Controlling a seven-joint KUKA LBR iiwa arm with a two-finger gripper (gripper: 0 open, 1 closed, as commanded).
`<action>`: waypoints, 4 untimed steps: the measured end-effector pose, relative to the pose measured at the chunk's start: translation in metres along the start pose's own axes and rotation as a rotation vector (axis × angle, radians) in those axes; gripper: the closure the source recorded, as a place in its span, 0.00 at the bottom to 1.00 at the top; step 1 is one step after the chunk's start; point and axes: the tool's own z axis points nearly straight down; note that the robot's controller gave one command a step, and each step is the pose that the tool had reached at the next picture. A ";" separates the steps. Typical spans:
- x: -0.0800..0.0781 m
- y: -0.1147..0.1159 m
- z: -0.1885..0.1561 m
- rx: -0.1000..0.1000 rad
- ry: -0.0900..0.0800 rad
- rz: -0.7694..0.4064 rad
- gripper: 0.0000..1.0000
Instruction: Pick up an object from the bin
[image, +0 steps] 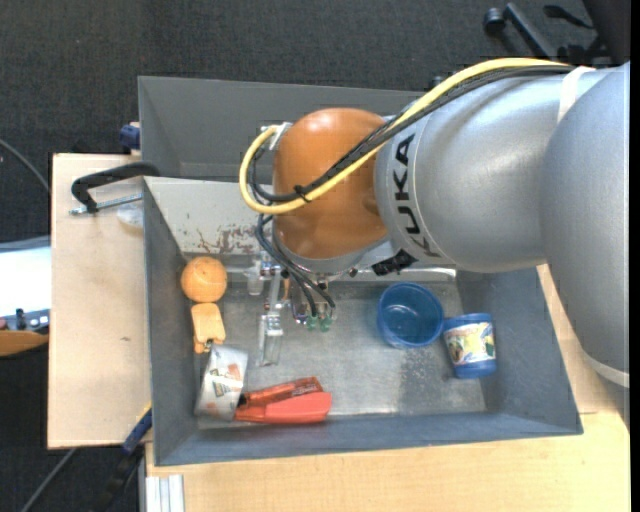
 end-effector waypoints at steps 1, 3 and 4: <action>-0.002 -0.001 -0.005 -0.002 -0.008 0.002 0.00; 0.025 0.027 0.063 -0.002 -0.005 -0.377 0.00; 0.032 0.031 0.057 0.000 -0.014 -0.623 0.00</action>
Offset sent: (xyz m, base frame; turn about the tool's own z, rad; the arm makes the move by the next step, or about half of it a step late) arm -0.0340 0.0378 -0.1107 -0.5496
